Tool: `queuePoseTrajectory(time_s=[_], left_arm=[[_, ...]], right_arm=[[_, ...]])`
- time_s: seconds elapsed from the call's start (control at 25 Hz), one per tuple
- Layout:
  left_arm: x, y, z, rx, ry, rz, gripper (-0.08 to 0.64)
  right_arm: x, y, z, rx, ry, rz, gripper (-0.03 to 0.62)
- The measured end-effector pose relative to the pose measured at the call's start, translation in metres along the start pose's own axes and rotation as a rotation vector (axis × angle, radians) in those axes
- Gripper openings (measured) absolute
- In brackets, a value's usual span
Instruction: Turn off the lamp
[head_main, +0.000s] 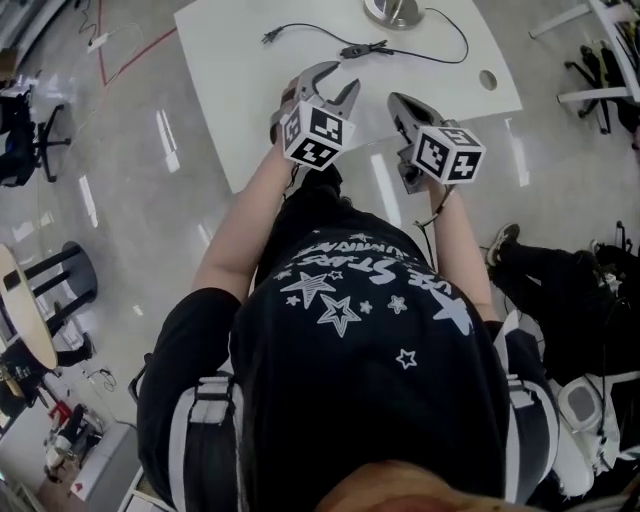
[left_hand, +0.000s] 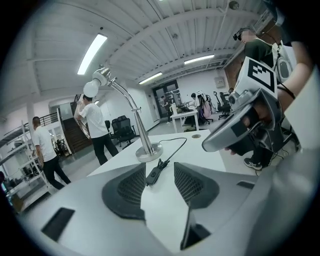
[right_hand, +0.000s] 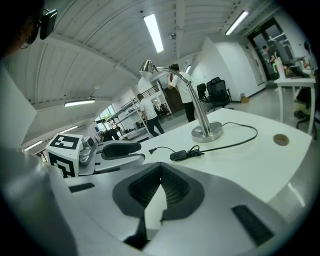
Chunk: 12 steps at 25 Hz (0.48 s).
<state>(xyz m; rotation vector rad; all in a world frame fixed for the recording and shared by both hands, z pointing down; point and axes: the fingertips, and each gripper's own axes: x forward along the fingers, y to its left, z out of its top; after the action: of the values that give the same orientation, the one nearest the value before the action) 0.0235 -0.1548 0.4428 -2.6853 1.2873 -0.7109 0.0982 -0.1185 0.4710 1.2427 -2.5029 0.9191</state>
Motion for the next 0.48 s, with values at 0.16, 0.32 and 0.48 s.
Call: queuePoseTrajectory(time_s=[0.16, 0.32, 0.48], left_arm=[[-0.006, -0.008, 0.010, -0.013, -0.017, 0.007, 0.167], [-0.029, -0.023, 0.025, 0.002, -0.032, -0.016, 0.167], [-0.038, -0.037, 0.040, 0.014, -0.051, -0.051, 0.167]], right_arm=[[-0.009, -0.005, 0.002, 0.004, -0.022, 0.000, 0.005], [-0.033, 0.009, -0.007, 0.022, -0.032, -0.012, 0.005], [-0.049, 0.012, -0.012, 0.051, -0.051, -0.035, 0.005]])
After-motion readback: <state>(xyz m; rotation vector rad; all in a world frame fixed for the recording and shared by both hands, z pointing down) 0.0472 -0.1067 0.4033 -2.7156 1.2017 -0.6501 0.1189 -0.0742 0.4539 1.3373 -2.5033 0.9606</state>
